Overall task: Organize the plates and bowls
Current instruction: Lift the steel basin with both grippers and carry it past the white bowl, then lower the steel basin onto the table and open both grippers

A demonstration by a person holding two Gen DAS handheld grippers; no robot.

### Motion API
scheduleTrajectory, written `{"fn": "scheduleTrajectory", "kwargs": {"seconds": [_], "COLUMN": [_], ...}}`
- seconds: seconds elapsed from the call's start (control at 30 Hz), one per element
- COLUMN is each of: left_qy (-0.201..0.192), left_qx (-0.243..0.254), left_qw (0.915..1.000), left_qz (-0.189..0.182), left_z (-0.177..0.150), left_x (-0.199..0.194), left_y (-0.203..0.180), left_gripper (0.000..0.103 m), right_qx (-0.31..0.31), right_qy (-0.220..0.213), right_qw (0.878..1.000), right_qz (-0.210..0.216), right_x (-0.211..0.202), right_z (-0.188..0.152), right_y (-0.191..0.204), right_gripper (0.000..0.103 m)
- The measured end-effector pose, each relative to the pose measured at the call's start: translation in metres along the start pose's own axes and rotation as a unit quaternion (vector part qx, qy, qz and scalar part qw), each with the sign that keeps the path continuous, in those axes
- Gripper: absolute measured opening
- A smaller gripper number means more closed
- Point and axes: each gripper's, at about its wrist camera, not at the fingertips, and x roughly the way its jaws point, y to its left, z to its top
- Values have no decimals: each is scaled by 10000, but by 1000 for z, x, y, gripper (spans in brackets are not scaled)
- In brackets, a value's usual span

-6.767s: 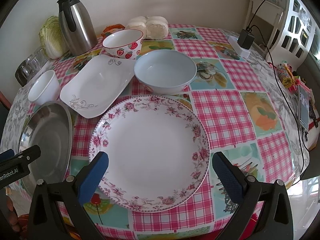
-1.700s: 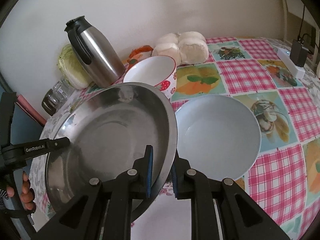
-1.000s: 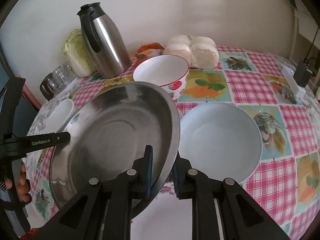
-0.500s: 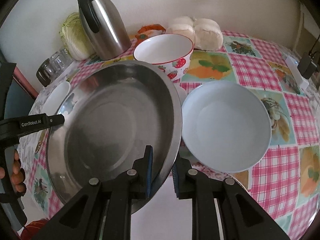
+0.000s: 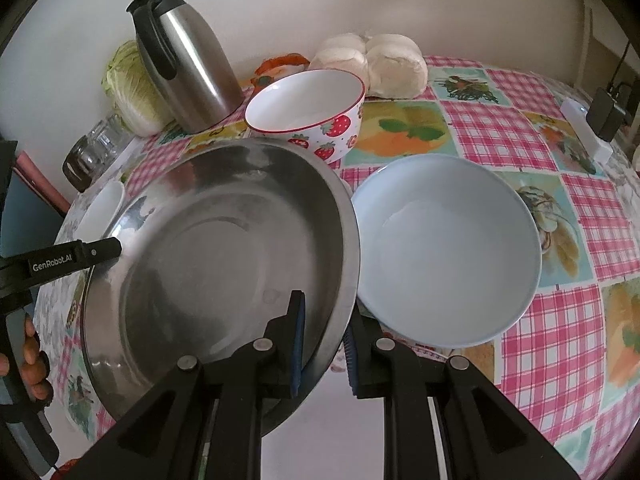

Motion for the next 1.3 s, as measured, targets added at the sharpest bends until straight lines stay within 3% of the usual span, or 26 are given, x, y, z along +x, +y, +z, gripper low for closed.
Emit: {"fn": "scheduleTrajectory", "kwargs": {"seconds": [0.23, 0.37, 0.57, 0.7, 0.83, 0.97, 1.13, 1.2, 1.3], "left_qy": [-29, 133, 221, 226, 205, 157, -17, -103, -158], "left_qx": [6, -109, -175, -250, -256, -275, -300, -275, -236], "left_qw": [10000, 9996, 9991, 9988, 9990, 9992, 9990, 9990, 9989], "left_qz": [-61, -222, -302, -367, -292, -257, -326, -348, -374], "left_z": [0, -1, -7, -12, -19, -27, -37, -43, -53], "left_x": [1, 3, -2, -10, -17, -22, -33, -38, -43], "left_y": [-1, 3, 6, 9, 10, 13, 13, 11, 8], "left_gripper": [31, 33, 45, 63, 73, 82, 103, 103, 103], "right_qx": [-32, 41, -26, -95, -117, -119, -111, -145, -166], "right_qy": [53, 115, 141, 80, -3, -42, -113, -158, -174], "right_qw": [10000, 9999, 9999, 9999, 9998, 9996, 9994, 9993, 9992], "right_qz": [-50, 82, 28, -44, -172, -249, -293, -319, -321], "right_x": [0, -1, -9, -20, -30, -36, -45, -49, -54], "right_z": [0, 0, -2, -2, -5, -10, -18, -22, -27], "right_y": [1, -1, 2, 4, 6, 4, 3, 4, 6], "right_gripper": [20, 34, 35, 37, 56, 65, 73, 80, 81]}}
